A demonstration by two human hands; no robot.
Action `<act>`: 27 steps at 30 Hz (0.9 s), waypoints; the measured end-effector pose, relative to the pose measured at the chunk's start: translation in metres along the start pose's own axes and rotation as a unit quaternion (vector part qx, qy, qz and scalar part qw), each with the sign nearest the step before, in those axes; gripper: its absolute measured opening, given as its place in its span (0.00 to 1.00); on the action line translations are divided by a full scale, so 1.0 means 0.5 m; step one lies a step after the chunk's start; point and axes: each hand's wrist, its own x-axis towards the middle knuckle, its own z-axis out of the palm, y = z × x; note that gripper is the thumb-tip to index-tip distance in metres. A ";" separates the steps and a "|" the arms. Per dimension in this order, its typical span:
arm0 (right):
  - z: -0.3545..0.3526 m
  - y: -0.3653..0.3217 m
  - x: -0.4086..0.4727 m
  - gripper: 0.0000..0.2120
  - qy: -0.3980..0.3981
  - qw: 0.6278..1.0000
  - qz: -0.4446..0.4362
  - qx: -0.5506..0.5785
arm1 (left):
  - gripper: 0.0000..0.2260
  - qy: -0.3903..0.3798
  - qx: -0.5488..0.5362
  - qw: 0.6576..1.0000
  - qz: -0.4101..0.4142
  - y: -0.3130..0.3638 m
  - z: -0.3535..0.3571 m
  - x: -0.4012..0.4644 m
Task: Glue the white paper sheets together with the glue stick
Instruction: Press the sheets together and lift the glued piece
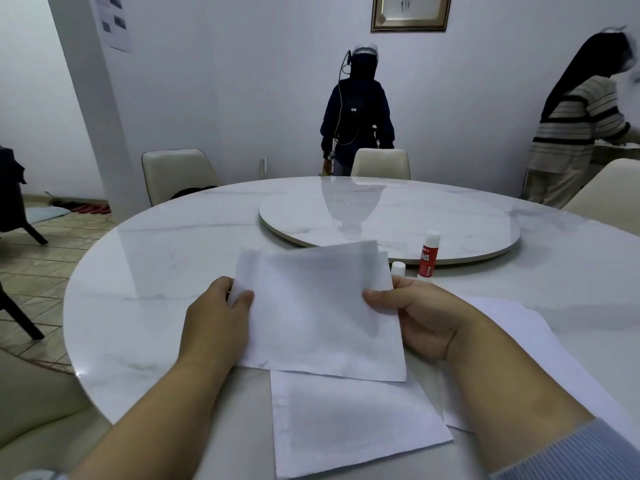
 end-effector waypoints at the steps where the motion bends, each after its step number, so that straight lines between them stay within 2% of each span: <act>1: 0.001 -0.001 -0.003 0.16 -0.012 1.000 -0.007 0.016 | 0.08 0.004 0.003 1.000 0.001 0.000 0.000 0.001; 3: 0.003 -0.001 -0.003 0.16 -0.017 0.999 -0.016 0.043 | 0.06 0.006 -0.005 1.000 -0.002 0.001 0.001 0.003; 5: 0.005 -0.001 0.001 0.14 0.019 0.999 -0.016 0.044 | 0.02 0.001 -0.022 1.000 -0.008 0.003 0.000 0.002; 9: 0.005 0.006 0.013 0.10 0.167 0.984 -0.042 -0.035 | 0.04 -0.025 -0.052 0.998 0.010 0.006 -0.001 -0.005; 12: -0.001 0.008 0.021 0.03 0.266 0.949 -0.117 -0.119 | 0.07 0.004 -0.064 0.997 0.044 0.008 -0.004 -0.004; 14: -0.003 0.005 0.024 0.06 0.297 0.931 -0.155 -0.144 | 0.04 0.024 -0.105 0.993 0.052 0.012 -0.008 -0.004; 19: -0.004 -0.001 0.022 0.16 0.301 0.922 -0.198 -0.143 | 0.01 -0.002 -0.218 0.975 0.048 0.021 -0.013 -0.012; 22: -0.012 -0.002 0.022 0.07 0.307 0.919 -0.200 -0.142 | 0.03 -0.015 -0.219 0.975 0.038 0.020 -0.010 -0.013; 23: -0.014 -0.002 0.020 0.07 0.308 0.918 -0.201 -0.146 | 0.05 -0.015 -0.216 0.976 0.035 0.020 -0.009 -0.014; 25: -0.018 -0.001 0.017 0.21 0.299 0.915 -0.211 -0.169 | 0.12 -0.019 -0.214 0.976 0.039 0.022 -0.010 -0.015; 27: -0.018 -0.003 0.011 0.27 0.272 0.920 -0.222 -0.177 | 0.17 -0.039 -0.218 0.974 0.046 0.024 -0.012 -0.017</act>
